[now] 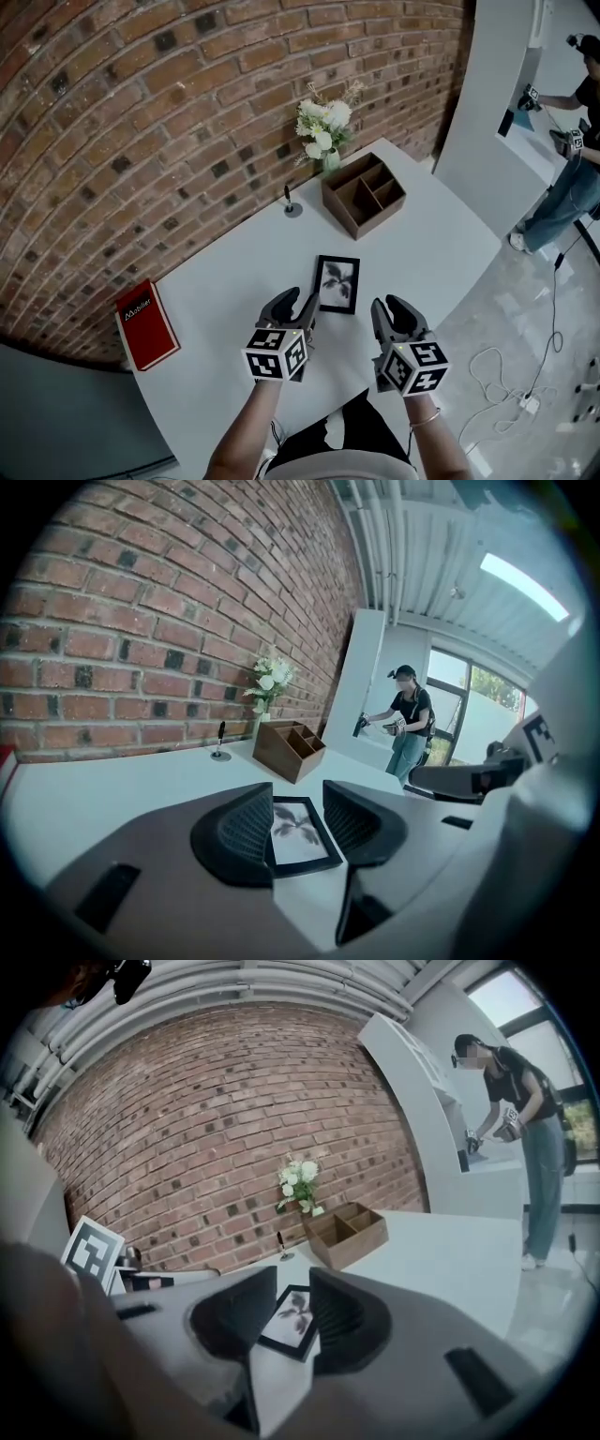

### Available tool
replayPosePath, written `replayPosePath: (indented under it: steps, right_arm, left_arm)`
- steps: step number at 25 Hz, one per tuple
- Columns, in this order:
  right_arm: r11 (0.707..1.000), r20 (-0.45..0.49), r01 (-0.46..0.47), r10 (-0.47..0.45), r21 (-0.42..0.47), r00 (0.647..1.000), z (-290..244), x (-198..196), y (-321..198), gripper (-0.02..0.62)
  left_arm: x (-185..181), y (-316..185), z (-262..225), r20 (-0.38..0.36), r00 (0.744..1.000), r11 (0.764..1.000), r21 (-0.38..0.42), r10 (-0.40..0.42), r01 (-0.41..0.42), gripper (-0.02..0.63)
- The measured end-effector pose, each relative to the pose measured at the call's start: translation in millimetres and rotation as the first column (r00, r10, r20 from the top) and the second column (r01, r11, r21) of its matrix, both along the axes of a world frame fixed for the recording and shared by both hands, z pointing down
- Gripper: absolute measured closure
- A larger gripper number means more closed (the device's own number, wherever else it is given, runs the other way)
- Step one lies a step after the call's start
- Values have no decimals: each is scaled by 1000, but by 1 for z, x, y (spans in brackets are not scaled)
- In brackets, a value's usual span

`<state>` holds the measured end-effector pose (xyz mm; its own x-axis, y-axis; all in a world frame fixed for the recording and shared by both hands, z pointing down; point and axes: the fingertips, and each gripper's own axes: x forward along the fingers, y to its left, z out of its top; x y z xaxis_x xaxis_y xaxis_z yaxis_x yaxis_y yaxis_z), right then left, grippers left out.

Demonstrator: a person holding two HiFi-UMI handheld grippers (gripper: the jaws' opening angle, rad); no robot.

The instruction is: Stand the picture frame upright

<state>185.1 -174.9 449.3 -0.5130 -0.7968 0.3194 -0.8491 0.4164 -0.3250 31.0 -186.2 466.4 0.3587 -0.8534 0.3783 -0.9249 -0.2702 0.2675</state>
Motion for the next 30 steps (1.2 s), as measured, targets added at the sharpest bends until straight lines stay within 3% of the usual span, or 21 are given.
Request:
replayPosePath:
  steps: [11,17,30]
  right_arm:
    - [993,7,84,-84,-77,996,32,-16,-41,503]
    - [990,6,75,-75,-121,997,56,-21,-52,503]
    - [985,-5,47,-48,-167,999,77,-16,-53,503]
  left_arm:
    - [-3,-53,38,30,999,997,-76,-21,23,446]
    - [1,-75,69,57,998,992,-124,-4,11,446]
    - [12,-96,124,105,994,954,-300,40,-6,449]
